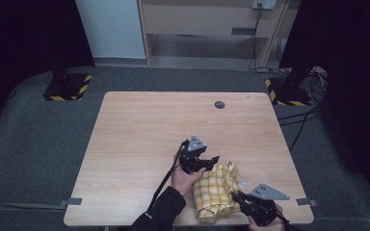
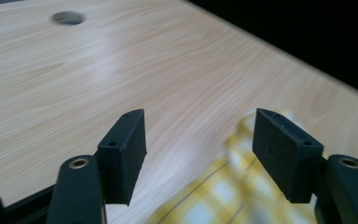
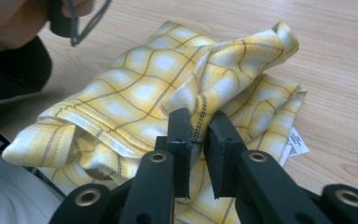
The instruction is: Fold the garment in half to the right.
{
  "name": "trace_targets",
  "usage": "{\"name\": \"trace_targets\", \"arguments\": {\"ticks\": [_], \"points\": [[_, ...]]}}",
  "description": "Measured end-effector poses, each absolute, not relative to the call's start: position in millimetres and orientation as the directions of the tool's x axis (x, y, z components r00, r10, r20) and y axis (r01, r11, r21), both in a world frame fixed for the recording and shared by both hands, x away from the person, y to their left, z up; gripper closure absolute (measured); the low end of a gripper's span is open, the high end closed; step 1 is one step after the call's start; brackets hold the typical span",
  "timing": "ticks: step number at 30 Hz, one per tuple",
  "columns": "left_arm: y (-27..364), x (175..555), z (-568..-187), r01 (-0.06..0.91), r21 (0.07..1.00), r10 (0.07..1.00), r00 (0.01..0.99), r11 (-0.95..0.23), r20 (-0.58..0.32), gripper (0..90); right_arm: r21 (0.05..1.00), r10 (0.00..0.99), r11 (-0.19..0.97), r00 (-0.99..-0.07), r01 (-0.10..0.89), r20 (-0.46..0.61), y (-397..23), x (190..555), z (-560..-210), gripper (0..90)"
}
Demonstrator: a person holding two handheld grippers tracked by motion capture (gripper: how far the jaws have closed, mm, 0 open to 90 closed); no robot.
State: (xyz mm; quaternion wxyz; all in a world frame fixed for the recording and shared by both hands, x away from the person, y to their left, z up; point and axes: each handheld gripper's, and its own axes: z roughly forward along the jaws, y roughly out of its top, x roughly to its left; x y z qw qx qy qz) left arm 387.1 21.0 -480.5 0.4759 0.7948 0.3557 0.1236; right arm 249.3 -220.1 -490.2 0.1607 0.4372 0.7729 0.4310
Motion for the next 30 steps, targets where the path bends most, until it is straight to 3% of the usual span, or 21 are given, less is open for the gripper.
{"name": "trace_targets", "arguments": {"ticks": [5, 9, 10, 15, 16, 21, 24, 30], "points": [[42, 382, -494, 0.452, 0.819, 0.703, 0.706, -0.354, -0.086, 28.1, 0.819, 0.821, 0.226, -0.556, 0.528, 0.131, -223, 251, -489, 67.1], [52, 379, -503, 0.472, 0.796, 0.69, 0.717, -0.379, -0.097, 27.0, 0.825, 0.82, 0.222, -0.557, 0.52, 0.13, -224, 252, -488, 62.2], [54, 377, -506, 0.473, 0.791, 0.684, 0.723, -0.389, -0.096, 26.8, 0.831, 0.823, 0.212, -0.553, 0.514, 0.132, -226, 253, -487, 56.8], [53, 377, -508, 0.473, 0.79, 0.68, 0.726, -0.39, -0.099, 26.2, 0.858, 0.836, 0.173, -0.532, 0.484, 0.132, -230, 257, -479, 49.1], [52, 377, -508, 0.472, 0.791, 0.68, 0.727, -0.389, -0.1, 26.0, 0.871, 0.834, 0.175, -0.539, 0.459, 0.117, -230, 262, -474, 44.0], [48, 377, -507, 0.471, 0.796, 0.68, 0.726, -0.381, -0.104, 24.2, 0.889, 0.765, 0.241, -0.64, 0.39, 0.073, -224, 274, -471, 32.5], [45, 379, -509, 0.475, 0.794, 0.68, 0.725, -0.38, -0.108, 23.5, 0.865, 0.689, 0.352, -0.725, 0.358, 0.019, -216, 286, -475, 26.9], [43, 380, -511, 0.483, 0.79, 0.687, 0.718, -0.378, -0.11, 22.3, 0.839, 0.647, 0.356, -0.756, 0.411, 0.096, -215, 299, -492, 22.7]]}}
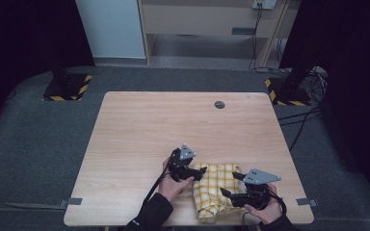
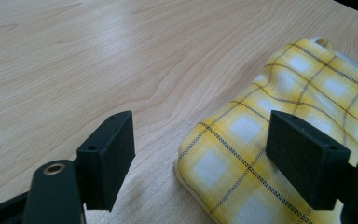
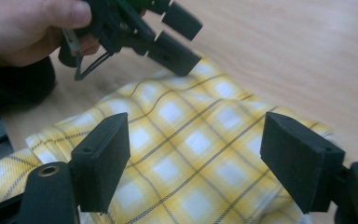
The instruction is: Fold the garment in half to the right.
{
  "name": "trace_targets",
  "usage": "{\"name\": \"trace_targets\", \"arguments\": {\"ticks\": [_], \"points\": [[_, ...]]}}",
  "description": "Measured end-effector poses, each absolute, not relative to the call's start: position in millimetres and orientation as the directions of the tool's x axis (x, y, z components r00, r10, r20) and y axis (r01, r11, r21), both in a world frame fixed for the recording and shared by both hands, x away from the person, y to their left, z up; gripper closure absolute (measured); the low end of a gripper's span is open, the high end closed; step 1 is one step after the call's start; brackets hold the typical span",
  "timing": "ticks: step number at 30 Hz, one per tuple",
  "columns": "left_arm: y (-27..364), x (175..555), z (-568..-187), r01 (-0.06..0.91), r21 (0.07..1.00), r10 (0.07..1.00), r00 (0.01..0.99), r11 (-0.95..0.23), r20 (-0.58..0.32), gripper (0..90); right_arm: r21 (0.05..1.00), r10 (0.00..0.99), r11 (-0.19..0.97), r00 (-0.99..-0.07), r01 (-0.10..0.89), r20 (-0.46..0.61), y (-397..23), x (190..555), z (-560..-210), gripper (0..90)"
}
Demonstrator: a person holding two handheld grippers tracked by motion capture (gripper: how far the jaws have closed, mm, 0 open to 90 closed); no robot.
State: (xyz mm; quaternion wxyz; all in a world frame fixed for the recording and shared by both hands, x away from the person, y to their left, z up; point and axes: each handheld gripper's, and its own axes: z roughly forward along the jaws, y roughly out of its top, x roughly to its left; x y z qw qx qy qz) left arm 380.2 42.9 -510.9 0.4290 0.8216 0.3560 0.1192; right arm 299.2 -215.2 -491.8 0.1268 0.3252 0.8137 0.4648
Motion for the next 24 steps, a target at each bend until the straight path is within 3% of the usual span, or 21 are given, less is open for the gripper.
{"name": "trace_targets", "arguments": {"ticks": [9, 24], "points": [[41, 382, -515, 0.496, 0.775, 0.691, 0.715, -0.392, -0.109, 20.5, 0.808, 0.578, 0.404, -0.805, 0.428, 0.138, -205, 295, -512, 21.1], [49, 385, -516, 0.49, 0.782, 0.721, 0.688, -0.386, -0.075, 19.9, 0.761, 0.608, 0.439, -0.781, 0.478, 0.141, -220, 296, -529, 21.0]]}}
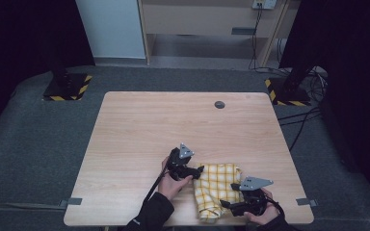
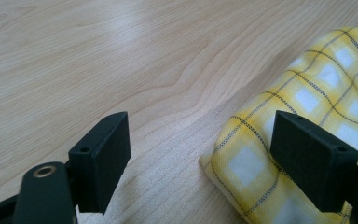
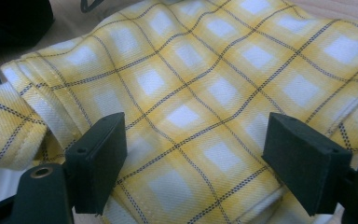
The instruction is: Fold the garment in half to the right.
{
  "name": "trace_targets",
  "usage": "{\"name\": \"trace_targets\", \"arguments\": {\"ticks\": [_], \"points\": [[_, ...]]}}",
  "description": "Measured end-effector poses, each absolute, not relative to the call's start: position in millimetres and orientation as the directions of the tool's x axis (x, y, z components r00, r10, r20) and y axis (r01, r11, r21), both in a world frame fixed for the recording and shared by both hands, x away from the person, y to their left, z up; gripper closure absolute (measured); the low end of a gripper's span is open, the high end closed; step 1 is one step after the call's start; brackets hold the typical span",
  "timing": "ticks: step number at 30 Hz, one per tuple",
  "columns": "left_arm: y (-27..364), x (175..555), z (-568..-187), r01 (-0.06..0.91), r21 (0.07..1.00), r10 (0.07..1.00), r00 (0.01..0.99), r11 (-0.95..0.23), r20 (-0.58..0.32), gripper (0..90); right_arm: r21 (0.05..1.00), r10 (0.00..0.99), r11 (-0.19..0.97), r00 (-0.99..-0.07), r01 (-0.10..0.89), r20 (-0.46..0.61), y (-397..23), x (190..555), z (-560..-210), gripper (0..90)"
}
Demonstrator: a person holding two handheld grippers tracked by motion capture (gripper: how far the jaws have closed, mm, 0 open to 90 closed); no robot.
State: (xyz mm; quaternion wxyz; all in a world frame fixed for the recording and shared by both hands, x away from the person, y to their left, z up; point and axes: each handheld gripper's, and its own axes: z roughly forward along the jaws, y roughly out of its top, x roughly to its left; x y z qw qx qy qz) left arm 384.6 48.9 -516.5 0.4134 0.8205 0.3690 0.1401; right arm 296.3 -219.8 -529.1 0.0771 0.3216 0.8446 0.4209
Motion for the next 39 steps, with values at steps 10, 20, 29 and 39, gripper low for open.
{"name": "trace_targets", "arguments": {"ticks": [10, 20, 29, 39], "points": [[44, 383, -518, 0.516, 0.762, 0.702, 0.703, -0.391, -0.115, 18.8, 0.809, 0.54, 0.408, -0.826, 0.424, 0.161, -191, 286, -507, 21.1], [45, 390, -523, 0.523, 0.756, 0.71, 0.695, -0.393, -0.111, 18.2, 0.757, 0.542, 0.463, -0.823, 0.461, 0.17, -200, 286, -533, 21.7], [49, 379, -510, 0.516, 0.77, 0.685, 0.714, -0.375, -0.145, 18.9, 0.795, 0.538, 0.409, -0.822, 0.448, 0.186, -207, 287, -514, 21.4], [41, 383, -522, 0.536, 0.739, 0.685, 0.715, -0.409, -0.139, 16.3, 0.787, 0.447, 0.459, -0.873, 0.412, 0.197, -183, 278, -520, 21.1]]}}
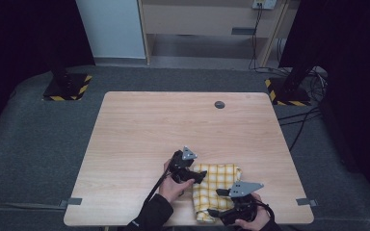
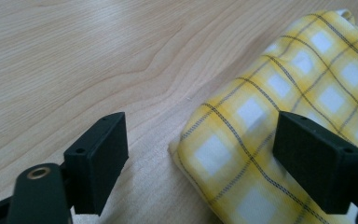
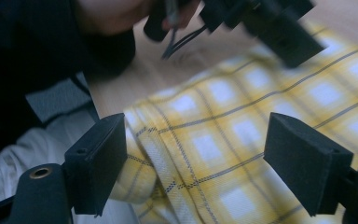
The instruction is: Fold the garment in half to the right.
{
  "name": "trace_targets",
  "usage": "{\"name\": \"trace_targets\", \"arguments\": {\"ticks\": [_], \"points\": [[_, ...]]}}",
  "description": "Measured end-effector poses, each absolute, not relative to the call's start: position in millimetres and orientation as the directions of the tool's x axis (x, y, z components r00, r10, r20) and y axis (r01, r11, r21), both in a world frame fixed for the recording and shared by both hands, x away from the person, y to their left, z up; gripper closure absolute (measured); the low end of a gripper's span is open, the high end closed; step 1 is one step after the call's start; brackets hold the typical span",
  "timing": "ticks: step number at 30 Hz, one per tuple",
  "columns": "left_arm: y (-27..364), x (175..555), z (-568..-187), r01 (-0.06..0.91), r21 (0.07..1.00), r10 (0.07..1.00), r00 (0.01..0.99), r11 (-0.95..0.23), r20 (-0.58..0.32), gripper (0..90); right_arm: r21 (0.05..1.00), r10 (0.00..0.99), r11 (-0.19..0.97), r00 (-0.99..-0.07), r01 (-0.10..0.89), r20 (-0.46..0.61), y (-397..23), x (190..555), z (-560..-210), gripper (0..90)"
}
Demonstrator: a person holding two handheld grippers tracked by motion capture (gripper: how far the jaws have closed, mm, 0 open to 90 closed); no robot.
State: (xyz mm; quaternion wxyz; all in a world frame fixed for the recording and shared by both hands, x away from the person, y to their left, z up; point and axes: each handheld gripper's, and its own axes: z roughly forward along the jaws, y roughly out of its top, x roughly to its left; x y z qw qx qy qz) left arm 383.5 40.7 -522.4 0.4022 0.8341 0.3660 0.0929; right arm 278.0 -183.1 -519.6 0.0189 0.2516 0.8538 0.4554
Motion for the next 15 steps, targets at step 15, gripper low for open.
{"name": "trace_targets", "arguments": {"ticks": [15], "points": [[41, 386, -524, 0.538, 0.739, 0.687, 0.712, -0.406, -0.142, 15.7, 0.756, 0.453, 0.531, -0.882, 0.384, 0.129, -183, 274, -537, 21.1]]}}
